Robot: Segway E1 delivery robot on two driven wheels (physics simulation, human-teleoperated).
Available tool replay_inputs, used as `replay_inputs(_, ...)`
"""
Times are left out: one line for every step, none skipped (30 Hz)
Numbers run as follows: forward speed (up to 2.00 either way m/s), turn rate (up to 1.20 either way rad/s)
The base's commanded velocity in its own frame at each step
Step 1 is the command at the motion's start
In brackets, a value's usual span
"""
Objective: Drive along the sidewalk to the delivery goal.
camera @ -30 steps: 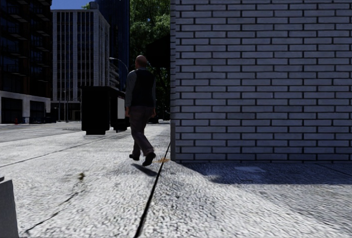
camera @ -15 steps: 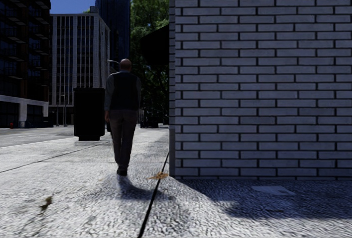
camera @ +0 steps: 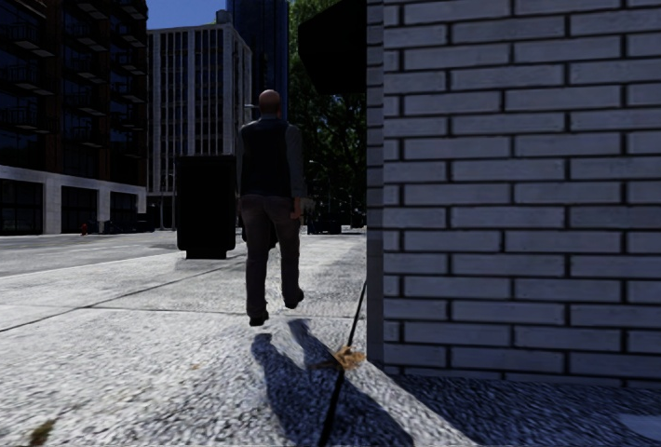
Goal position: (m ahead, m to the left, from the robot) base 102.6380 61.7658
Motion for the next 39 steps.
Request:
replay_inputs(1.57,0.53)
replay_inputs(1.57,0.54)
replay_inputs(1.57,0.57)
replay_inputs(1.57,0.57)
replay_inputs(1.57,0.58)
replay_inputs(1.57,0.58)
replay_inputs(1.57,0.58)
replay_inputs(1.57,0.58)
replay_inputs(1.57,0.58)
replay_inputs(1.57,0.58)
replay_inputs(1.57,0.58)
replay_inputs(1.57,0.58)
replay_inputs(1.57,0.58)
replay_inputs(1.57,0.58)
replay_inputs(1.57,0.58)
replay_inputs(1.57,0.58)
replay_inputs(1.57,0.58)
replay_inputs(1.57,0.58)
replay_inputs(1.57,0.58)
replay_inputs(1.57,0.58)
replay_inputs(1.57,0.58)
replay_inputs(1.57,0.58)
replay_inputs(1.57,0.58)
replay_inputs(1.57,0.39)
replay_inputs(1.57,0.0)
replay_inputs(1.57,0.0)
replay_inputs(1.57,0.0)
replay_inputs(1.57,0.0)
replay_inputs(1.57,0.0)
replay_inputs(1.57,0.0)
replay_inputs(1.57,0.0)
replay_inputs(1.57,0.0)
replay_inputs(1.58,0.0)
replay_inputs(2.0,0.0)
replay_inputs(2.0,0.0)
replay_inputs(2.0,0.0)
replay_inputs(2.0,0.0)
replay_inputs(2.0,0.0)
replay_inputs(2.0,0.0)
